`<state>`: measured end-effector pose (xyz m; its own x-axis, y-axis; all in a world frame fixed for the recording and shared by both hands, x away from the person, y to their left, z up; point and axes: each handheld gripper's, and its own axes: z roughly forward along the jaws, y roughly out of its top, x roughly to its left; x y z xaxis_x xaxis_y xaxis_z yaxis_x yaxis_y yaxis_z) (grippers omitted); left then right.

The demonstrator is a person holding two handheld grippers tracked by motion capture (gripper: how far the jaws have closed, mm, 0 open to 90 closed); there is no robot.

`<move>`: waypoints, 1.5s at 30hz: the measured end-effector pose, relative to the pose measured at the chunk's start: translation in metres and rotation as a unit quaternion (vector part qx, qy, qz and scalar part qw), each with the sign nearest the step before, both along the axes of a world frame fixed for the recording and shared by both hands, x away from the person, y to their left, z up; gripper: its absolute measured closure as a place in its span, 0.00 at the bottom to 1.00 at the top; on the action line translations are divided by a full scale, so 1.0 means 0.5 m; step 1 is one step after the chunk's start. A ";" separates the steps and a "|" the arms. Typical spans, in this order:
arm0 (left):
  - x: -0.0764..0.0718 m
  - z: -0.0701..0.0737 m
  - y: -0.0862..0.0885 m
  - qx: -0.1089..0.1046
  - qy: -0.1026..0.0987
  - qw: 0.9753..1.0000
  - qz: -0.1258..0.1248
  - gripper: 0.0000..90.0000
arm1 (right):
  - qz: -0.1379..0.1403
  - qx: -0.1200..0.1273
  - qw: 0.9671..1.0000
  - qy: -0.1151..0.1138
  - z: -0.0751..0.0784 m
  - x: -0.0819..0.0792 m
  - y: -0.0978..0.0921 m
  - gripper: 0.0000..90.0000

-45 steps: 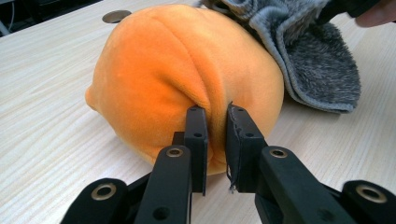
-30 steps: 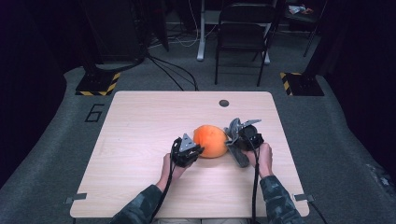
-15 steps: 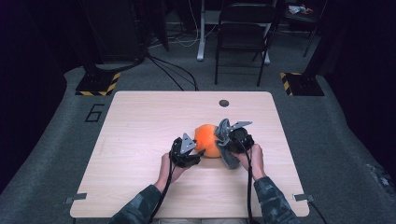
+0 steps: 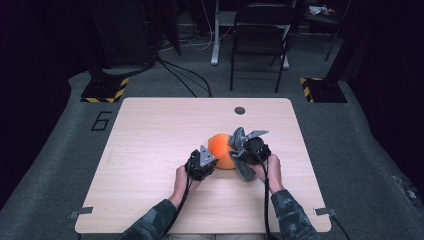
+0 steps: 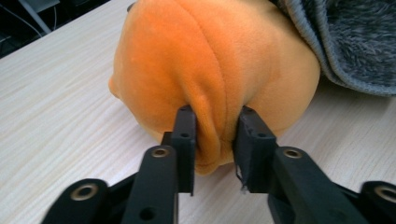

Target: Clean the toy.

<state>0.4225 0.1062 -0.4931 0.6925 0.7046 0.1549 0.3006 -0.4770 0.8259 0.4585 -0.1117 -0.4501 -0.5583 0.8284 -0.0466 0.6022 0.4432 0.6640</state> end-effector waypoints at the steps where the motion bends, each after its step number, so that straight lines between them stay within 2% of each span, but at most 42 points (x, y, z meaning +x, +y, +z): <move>1: 0.000 0.003 0.002 -0.006 0.001 1.000 0.000 0.83 | 0.003 0.000 1.000 -0.004 0.002 0.002 -0.003 0.75; 5: -0.001 0.027 0.007 -0.029 0.007 1.000 -0.010 0.86 | -0.005 0.012 1.000 -0.020 0.032 -0.004 -0.011 0.76; 7: -0.005 0.041 0.007 -0.040 0.013 0.999 -0.013 0.86 | -0.007 0.032 0.999 -0.024 0.055 -0.013 -0.009 0.76; 8: -0.007 0.047 0.006 -0.045 0.012 0.999 -0.014 0.86 | 0.001 0.035 0.999 -0.040 0.067 -0.017 -0.007 0.76; 12: -0.018 0.065 0.002 -0.050 0.017 0.998 -0.028 0.86 | 0.026 0.052 0.996 -0.061 0.101 -0.045 0.025 0.76; 13: -0.020 0.067 0.001 -0.053 0.020 0.998 -0.028 0.86 | 0.040 0.043 0.996 -0.065 0.098 -0.047 0.034 0.76; 14: -0.021 0.066 0.000 -0.048 0.023 0.998 -0.032 0.86 | 0.041 0.036 0.997 -0.060 0.091 -0.048 0.047 0.76; 15: -0.021 0.064 -0.001 -0.047 0.027 0.998 -0.031 0.86 | 0.044 0.013 0.997 -0.065 0.077 -0.046 0.055 0.76; 17: -0.017 0.056 -0.001 -0.046 0.036 0.998 -0.034 0.86 | 0.037 -0.001 0.997 -0.062 0.059 -0.041 0.059 0.76; 19: -0.014 0.051 0.000 -0.050 0.037 0.997 -0.034 0.86 | 0.030 0.004 0.998 -0.053 0.050 -0.034 0.053 0.76; 21: -0.011 0.050 0.004 -0.053 0.042 0.997 -0.034 0.85 | 0.026 -0.015 0.998 -0.052 0.045 -0.028 0.045 0.76; 26: -0.005 0.042 0.007 -0.059 0.051 0.996 -0.039 0.84 | 0.008 0.001 1.000 -0.021 0.022 -0.011 0.017 0.76; 31: -0.004 0.041 0.009 -0.063 0.052 0.996 -0.040 0.83 | -0.003 -0.001 1.000 -0.003 0.011 0.000 -0.002 0.76; 38: -0.003 0.041 0.008 -0.060 0.049 0.996 -0.045 0.83 | -0.027 -0.006 0.999 0.019 -0.019 0.012 -0.028 0.76; 45: -0.003 0.042 0.008 -0.060 0.050 0.996 -0.045 0.82 | -0.040 0.001 0.998 0.044 -0.045 0.025 -0.049 0.76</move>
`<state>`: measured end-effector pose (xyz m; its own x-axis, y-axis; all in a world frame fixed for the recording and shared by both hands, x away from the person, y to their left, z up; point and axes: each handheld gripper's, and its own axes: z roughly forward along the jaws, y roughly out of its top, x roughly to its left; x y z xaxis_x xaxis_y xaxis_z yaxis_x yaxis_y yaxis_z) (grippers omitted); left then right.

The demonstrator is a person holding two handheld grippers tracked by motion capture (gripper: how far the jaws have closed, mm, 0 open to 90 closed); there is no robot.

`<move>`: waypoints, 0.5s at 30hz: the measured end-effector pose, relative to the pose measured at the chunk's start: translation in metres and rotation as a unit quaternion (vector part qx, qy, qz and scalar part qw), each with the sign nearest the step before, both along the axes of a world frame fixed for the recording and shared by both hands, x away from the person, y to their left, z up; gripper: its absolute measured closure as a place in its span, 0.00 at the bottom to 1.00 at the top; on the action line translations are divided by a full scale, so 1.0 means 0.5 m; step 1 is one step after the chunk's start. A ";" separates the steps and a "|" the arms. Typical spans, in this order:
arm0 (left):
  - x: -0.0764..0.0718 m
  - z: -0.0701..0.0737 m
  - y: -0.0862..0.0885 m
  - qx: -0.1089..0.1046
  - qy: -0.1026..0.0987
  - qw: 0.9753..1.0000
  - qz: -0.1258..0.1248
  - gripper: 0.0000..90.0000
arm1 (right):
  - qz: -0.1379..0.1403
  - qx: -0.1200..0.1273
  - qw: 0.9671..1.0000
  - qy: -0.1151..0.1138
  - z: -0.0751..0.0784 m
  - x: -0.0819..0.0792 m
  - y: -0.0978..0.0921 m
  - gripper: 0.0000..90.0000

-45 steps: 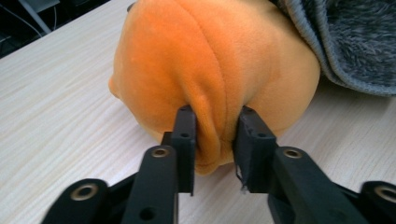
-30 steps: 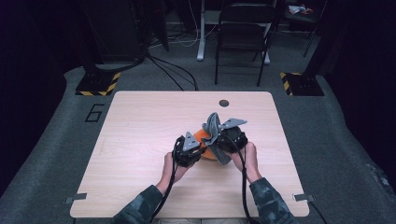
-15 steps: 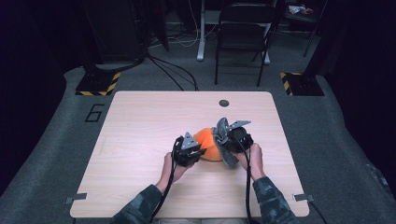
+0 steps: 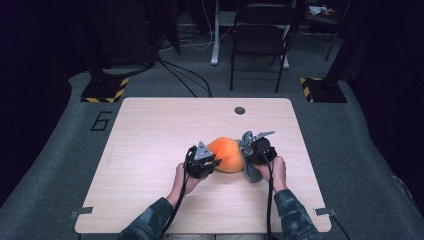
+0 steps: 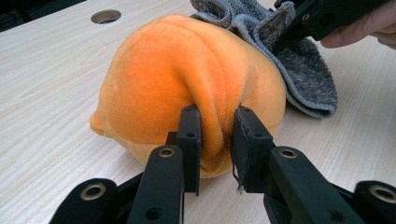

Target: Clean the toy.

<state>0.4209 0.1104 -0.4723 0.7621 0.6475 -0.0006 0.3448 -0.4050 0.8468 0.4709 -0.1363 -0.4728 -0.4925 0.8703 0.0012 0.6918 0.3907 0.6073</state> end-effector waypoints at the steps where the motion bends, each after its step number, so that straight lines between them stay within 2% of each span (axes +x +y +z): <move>1: 0.001 0.000 0.000 0.002 -0.003 1.000 -0.001 0.82 | -0.001 -0.005 1.000 0.004 -0.001 0.001 -0.002 0.76; 3: 0.001 0.000 0.000 0.002 -0.004 1.000 -0.002 0.82 | -0.001 -0.012 1.000 0.002 -0.008 0.002 -0.005 0.76; 6: 0.003 0.000 0.004 -0.001 0.000 1.000 0.001 0.82 | -0.009 -0.031 0.999 0.018 -0.029 0.008 -0.010 0.76; 9: 0.006 0.000 0.007 -0.004 0.004 1.000 0.004 0.82 | -0.015 -0.035 0.999 0.009 -0.035 0.008 -0.010 0.76; 11: 0.007 0.001 0.010 -0.002 0.002 1.000 0.006 0.82 | -0.012 -0.041 0.999 -0.003 -0.020 0.003 -0.005 0.77; 12: 0.008 0.001 0.012 -0.003 0.004 1.000 0.004 0.82 | -0.008 -0.037 0.999 -0.008 -0.009 0.003 -0.006 0.77; 13: 0.009 0.000 0.013 -0.007 0.006 1.000 0.005 0.82 | -0.013 -0.028 0.999 -0.020 0.004 0.000 -0.007 0.77; 15: 0.009 0.000 0.013 -0.006 0.007 1.000 0.003 0.82 | -0.006 0.004 0.999 -0.044 0.044 -0.008 -0.006 0.77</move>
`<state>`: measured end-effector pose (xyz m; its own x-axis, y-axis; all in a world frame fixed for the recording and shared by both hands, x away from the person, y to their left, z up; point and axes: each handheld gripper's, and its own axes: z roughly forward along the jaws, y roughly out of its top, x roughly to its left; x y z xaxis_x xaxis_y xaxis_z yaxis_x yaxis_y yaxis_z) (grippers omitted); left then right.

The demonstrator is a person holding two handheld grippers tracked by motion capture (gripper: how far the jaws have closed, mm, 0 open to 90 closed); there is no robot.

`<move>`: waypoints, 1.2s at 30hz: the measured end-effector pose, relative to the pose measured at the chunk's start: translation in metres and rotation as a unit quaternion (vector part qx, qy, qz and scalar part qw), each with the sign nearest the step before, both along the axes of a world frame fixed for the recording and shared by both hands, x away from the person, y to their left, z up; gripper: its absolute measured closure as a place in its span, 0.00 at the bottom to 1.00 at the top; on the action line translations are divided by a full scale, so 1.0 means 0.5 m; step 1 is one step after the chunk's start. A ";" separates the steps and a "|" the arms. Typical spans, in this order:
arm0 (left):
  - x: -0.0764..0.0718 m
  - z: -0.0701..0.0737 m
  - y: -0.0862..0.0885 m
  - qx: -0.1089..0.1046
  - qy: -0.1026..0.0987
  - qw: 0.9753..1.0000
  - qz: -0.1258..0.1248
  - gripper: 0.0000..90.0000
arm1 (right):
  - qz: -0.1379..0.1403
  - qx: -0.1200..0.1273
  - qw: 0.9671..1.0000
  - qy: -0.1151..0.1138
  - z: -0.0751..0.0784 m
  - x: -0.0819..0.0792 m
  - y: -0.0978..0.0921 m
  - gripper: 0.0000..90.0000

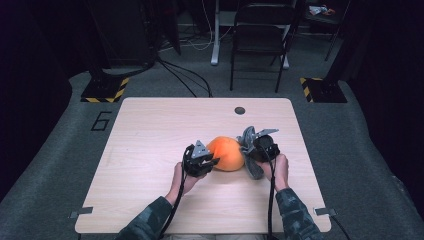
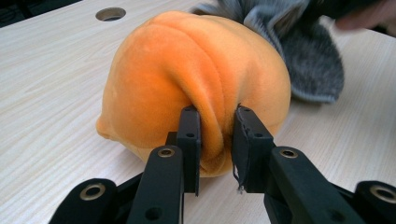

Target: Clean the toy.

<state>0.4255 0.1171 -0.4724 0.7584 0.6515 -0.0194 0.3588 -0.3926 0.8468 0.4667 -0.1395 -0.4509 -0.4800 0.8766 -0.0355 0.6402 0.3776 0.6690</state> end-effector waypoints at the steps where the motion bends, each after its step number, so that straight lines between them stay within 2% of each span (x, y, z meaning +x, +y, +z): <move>1: -0.001 0.000 -0.001 0.000 0.000 1.000 0.000 0.82 | 0.006 0.010 1.000 -0.010 0.014 -0.004 0.003 0.77; 3: -0.001 0.000 -0.001 0.000 -0.002 1.000 0.002 0.82 | 0.032 0.037 0.998 -0.032 0.053 -0.022 0.024 0.77; 4: -0.002 0.000 -0.002 0.000 -0.002 1.000 0.002 0.82 | 0.040 0.047 0.998 -0.032 0.061 -0.029 0.034 0.77; 5: -0.002 0.000 -0.002 0.000 -0.003 1.000 0.002 0.82 | 0.053 0.048 0.997 -0.033 0.067 -0.036 0.048 0.77; 7: -0.001 0.000 -0.001 0.004 -0.001 1.000 0.001 0.81 | 0.081 0.023 0.996 -0.024 0.059 -0.042 0.080 0.76; 9: 0.000 0.000 0.003 0.005 0.004 1.000 0.001 0.77 | 0.084 0.000 0.996 -0.031 0.041 -0.046 0.097 0.77; 12: -0.002 0.007 0.010 0.009 -0.004 1.000 0.006 0.64 | 0.082 0.011 0.996 -0.024 0.038 -0.041 0.091 0.76; 14: -0.004 0.010 0.009 0.019 -0.011 1.000 0.014 0.55 | 0.079 0.019 0.997 -0.018 0.035 -0.038 0.085 0.76; 15: -0.004 0.009 0.007 0.022 -0.008 1.000 0.014 0.52 | 0.073 0.023 0.997 -0.015 0.034 -0.038 0.084 0.76; 16: -0.003 0.005 0.004 0.025 -0.003 1.000 0.017 0.51 | 0.081 0.021 0.996 -0.014 0.033 -0.036 0.080 0.76; 18: 0.000 -0.008 -0.002 0.036 -0.002 0.999 0.017 0.54 | 0.081 0.026 0.996 -0.014 0.031 -0.035 0.077 0.75; 21: -0.001 -0.021 -0.008 0.041 -0.005 0.999 0.017 0.69 | 0.083 0.032 0.996 -0.004 0.024 -0.031 0.075 0.72; 23: -0.001 -0.021 -0.007 0.041 -0.003 0.999 0.015 0.75 | 0.081 0.034 0.996 -0.001 0.017 -0.029 0.076 0.65; 28: -0.003 -0.024 -0.010 0.038 -0.004 0.999 0.017 0.77 | 0.072 0.038 0.997 0.000 0.003 -0.027 0.074 0.55; 30: -0.003 -0.025 -0.009 0.031 -0.006 0.999 0.019 0.78 | 0.074 0.047 0.996 0.001 0.000 -0.028 0.071 0.56; 32: -0.004 -0.022 -0.006 0.026 -0.008 0.999 0.019 0.80 | 0.078 0.057 0.995 -0.007 -0.002 -0.027 0.064 0.63; 34: -0.005 -0.020 -0.005 0.019 -0.011 1.000 0.021 0.81 | 0.084 0.056 0.995 -0.014 0.001 -0.028 0.062 0.71; 36: -0.003 -0.015 -0.003 0.010 -0.010 1.000 0.023 0.83 | 0.080 0.054 0.995 -0.021 0.015 -0.031 0.061 0.75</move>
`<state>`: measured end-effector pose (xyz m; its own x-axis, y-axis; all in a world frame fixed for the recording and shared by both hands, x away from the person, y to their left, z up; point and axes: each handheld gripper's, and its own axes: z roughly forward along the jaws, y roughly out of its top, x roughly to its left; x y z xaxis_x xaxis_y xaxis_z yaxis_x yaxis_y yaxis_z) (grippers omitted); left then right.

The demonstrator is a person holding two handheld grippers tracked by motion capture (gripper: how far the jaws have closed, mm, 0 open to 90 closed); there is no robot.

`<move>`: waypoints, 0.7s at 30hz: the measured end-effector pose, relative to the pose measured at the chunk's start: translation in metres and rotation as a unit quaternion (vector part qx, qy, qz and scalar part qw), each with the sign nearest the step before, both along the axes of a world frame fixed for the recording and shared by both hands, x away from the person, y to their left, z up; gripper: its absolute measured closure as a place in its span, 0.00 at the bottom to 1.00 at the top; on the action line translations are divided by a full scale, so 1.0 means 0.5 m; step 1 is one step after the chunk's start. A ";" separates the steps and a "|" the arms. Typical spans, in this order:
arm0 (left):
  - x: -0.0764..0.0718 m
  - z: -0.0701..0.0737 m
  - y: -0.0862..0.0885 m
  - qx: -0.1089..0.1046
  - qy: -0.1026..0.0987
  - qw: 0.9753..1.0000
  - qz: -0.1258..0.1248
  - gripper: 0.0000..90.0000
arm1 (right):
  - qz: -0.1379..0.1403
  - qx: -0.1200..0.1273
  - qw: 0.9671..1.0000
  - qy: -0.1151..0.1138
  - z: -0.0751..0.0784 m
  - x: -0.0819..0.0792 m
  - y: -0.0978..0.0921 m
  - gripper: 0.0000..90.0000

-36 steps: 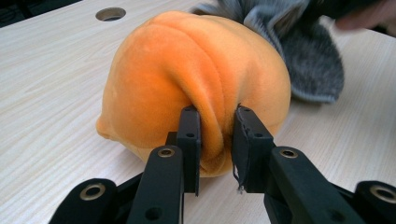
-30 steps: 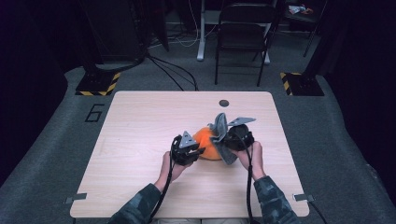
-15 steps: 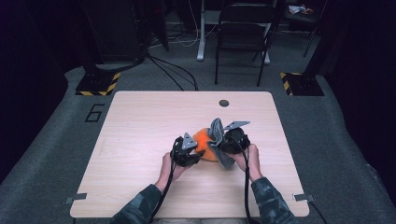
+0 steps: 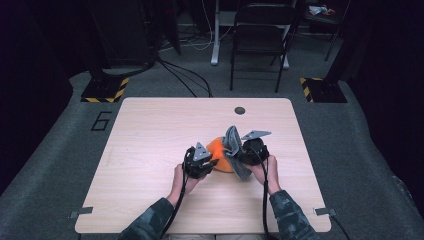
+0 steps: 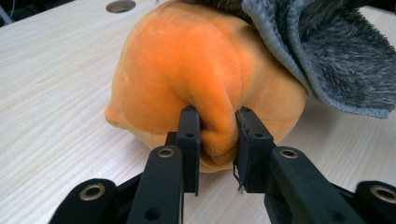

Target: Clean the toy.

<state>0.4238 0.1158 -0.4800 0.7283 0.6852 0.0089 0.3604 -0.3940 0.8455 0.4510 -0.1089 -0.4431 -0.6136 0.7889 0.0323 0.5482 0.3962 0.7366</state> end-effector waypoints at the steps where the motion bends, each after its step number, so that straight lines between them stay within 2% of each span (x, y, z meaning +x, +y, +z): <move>1: 0.001 0.004 0.003 -0.008 0.002 1.000 0.000 0.83 | 0.000 0.003 1.000 -0.005 0.010 -0.001 -0.002 0.76; 3: 0.001 0.011 0.004 -0.023 0.003 1.000 0.002 0.84 | -0.005 0.014 1.000 -0.027 0.033 -0.008 -0.004 0.77; 5: 0.000 0.013 0.002 -0.026 0.007 1.000 -0.001 0.84 | -0.003 0.030 0.999 -0.044 0.054 -0.018 0.004 0.77; 7: -0.003 0.016 0.000 -0.021 0.007 1.000 -0.004 0.84 | 0.009 0.026 0.998 -0.053 0.063 -0.026 0.019 0.76; 9: -0.005 0.017 -0.003 -0.023 0.007 1.000 -0.007 0.84 | 0.017 0.007 0.999 -0.050 0.056 -0.030 0.040 0.76; 10: -0.006 0.017 -0.005 -0.016 0.006 1.000 -0.007 0.84 | 0.023 -0.009 0.999 -0.045 0.046 -0.028 0.048 0.76; 12: -0.004 0.014 -0.005 -0.021 0.018 1.000 -0.009 0.84 | 0.020 -0.027 0.998 -0.055 0.030 -0.024 0.050 0.76; 14: -0.002 0.013 -0.004 -0.024 0.015 1.000 -0.009 0.84 | 0.012 -0.023 0.999 -0.047 0.030 -0.020 0.047 0.75; 16: 0.000 0.012 -0.001 -0.023 0.016 1.000 -0.009 0.84 | 0.003 -0.043 0.998 -0.051 0.027 -0.016 0.041 0.75; 21: 0.002 0.010 0.000 -0.026 0.019 0.999 -0.011 0.84 | -0.019 -0.042 0.999 -0.025 0.007 0.000 0.007 0.75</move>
<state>0.4248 0.1157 -0.4751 0.7417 0.6687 -0.0529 0.3839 -0.3585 0.8509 0.4511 -0.1055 -0.4394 -0.5816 0.8109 -0.0648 0.5272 0.4364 0.7291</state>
